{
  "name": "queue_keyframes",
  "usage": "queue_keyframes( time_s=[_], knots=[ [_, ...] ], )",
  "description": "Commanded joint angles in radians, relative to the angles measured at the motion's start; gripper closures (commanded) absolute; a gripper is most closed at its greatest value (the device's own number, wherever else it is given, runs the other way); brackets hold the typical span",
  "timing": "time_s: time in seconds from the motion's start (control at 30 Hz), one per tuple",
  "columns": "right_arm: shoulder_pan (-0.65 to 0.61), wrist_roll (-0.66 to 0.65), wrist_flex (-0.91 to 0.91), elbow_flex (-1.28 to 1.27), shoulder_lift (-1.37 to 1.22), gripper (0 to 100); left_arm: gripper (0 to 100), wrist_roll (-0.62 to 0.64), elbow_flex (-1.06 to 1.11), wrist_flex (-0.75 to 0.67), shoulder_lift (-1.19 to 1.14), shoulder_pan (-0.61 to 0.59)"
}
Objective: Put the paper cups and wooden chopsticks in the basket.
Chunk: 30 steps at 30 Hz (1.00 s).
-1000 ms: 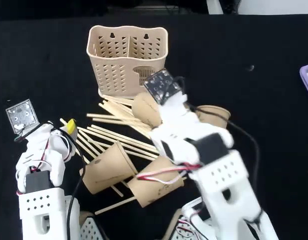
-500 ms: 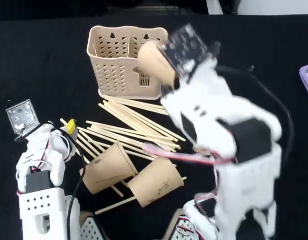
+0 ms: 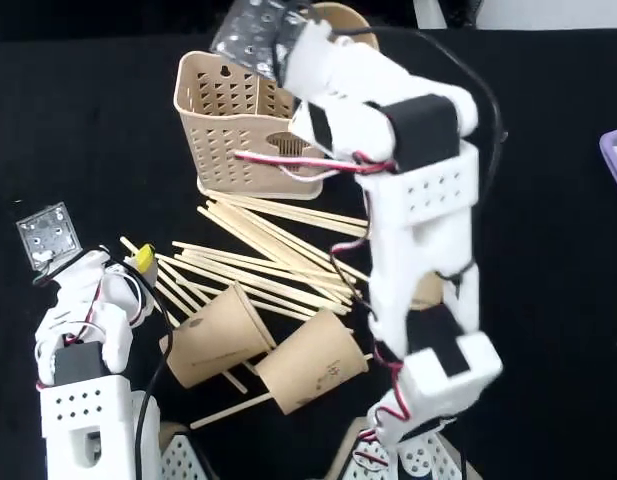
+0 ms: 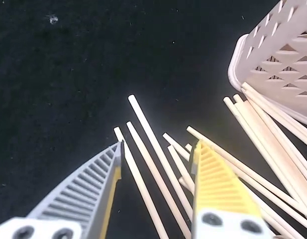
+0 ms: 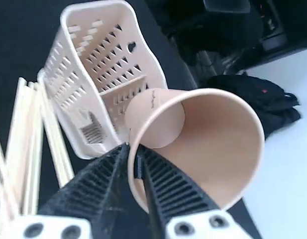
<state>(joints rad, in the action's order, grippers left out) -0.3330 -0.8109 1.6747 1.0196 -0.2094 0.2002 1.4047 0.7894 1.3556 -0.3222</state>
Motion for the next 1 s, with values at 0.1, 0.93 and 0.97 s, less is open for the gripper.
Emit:
queue_keyframes(
  time_s=[0.1,0.93,0.97],
  knots=[
    [0.032,-0.028,0.002,0.147,-0.091,98.8,77,0.003,-0.01,-0.02,0.014,-0.001],
    [-0.035,0.11,0.02,0.206,-0.196,67.8,77,-0.052,-0.008,-0.02,0.014,-0.001],
    [-0.035,0.126,0.02,0.234,-0.194,67.8,77,-0.052,-0.008,-0.02,0.015,-0.001]
  ],
)
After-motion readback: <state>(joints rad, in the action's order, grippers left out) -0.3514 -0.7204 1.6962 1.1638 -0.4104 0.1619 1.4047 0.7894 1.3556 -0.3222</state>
